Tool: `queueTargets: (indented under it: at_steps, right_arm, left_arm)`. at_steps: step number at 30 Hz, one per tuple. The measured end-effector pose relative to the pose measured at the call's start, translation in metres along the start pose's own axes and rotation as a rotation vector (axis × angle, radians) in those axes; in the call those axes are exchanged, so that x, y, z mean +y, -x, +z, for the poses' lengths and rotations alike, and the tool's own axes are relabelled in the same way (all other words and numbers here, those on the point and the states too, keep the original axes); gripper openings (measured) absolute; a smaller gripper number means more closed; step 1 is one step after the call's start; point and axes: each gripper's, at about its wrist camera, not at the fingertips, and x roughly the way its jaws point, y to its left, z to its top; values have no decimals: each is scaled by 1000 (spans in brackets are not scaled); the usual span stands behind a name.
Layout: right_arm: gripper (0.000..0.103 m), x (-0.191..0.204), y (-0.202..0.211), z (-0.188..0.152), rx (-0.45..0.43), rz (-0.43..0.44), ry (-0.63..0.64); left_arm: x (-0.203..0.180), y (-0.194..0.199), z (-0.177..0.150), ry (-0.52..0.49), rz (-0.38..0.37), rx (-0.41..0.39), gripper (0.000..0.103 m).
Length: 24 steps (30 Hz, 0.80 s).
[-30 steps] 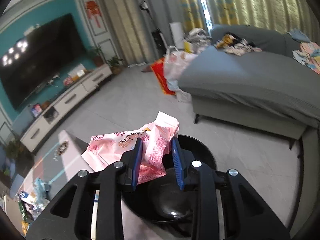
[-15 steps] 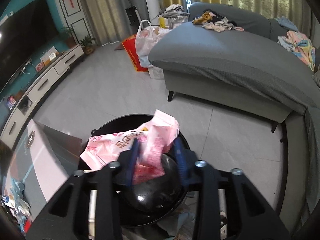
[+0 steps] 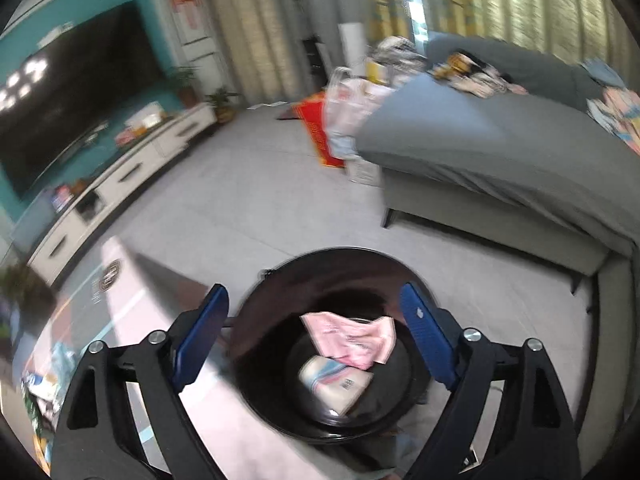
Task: Collect trash
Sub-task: 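Open the right tool to drop the pink pack while the left tool releases the cup, then grasp the red cigarette box with the right tool while the left tool grasps the yellow chip bag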
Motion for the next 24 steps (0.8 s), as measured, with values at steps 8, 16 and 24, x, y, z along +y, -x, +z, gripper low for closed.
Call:
queueTargets:
  at_steps: [8, 16, 24]
  right_arm:
    - [90, 82, 34, -14, -22, 284, 172]
    - [90, 170, 67, -47, -18, 481, 382]
    - [93, 234, 60, -111, 72, 514, 631]
  left_arm:
    - [102, 116, 12, 138, 322, -172, 100]
    - [206, 206, 1, 291, 527, -299, 100]
    - [288, 205, -19, 434, 575, -259, 100]
